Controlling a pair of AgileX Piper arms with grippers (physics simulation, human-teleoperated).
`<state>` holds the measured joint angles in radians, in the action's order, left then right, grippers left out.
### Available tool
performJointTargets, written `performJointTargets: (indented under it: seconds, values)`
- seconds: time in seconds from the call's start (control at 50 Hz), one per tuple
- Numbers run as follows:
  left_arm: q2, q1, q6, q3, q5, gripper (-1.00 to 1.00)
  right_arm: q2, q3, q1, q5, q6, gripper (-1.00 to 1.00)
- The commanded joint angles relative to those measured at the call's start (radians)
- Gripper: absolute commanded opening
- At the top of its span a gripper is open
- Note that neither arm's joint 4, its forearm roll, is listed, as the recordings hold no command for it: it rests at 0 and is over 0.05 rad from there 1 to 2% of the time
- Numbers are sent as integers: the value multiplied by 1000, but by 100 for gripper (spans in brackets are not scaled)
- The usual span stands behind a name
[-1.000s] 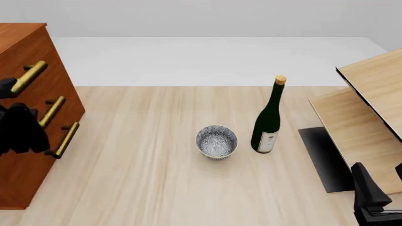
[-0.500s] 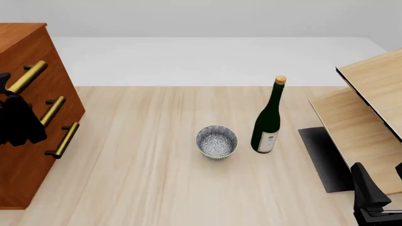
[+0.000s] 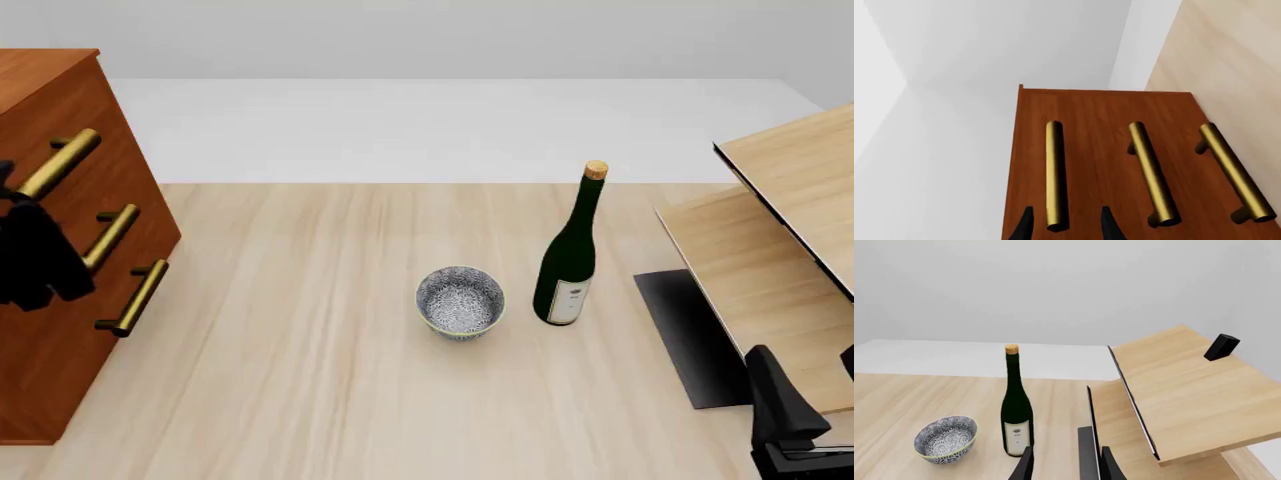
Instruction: Close the bottom drawer of the cabinet and open the top drawer.
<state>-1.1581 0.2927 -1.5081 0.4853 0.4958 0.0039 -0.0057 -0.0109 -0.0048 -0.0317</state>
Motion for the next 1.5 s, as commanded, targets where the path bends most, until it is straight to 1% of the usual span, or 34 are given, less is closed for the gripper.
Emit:
performJointTargets:
  seconds: [0.02, 0.34, 0.56, 0.6, 0.68, 0.86, 0.88, 1.04, 1.06, 1.32, 1.5]
  values:
    - [-14, 26, 5, 11, 4, 100, -1, 0, -2, 0, -5, 100]
    - [-15, 72, -1, 29, 1, 100, -3, 2, -10, -2, -14, 100]
    - [-27, 98, 10, 46, -11, 100, -3, 3, -11, -3, -20, 100]
    - [-30, 99, 5, 45, -4, 100, -3, 3, -11, -3, -19, 100]
    - [-20, 90, 18, 58, -26, 100, -3, 3, -10, -2, -20, 100]
    - [-26, 86, 19, 62, -43, 100, -2, 3, -10, -3, -21, 100]
    - [-32, 96, 16, 61, -22, 100, -2, 3, -10, -3, -20, 100]
    - [-25, 84, 29, 66, -32, 100, -2, 2, -9, -3, -21, 100]
    - [-25, 83, 18, 58, -20, -100, -2, 2, -9, -3, -21, 100]
    - [-21, 69, 18, 54, -10, -100, -3, 2, -7, -3, -21, 100]
    - [-9, 40, 13, 51, -3, -100, -3, 3, -5, -3, -21, 100]
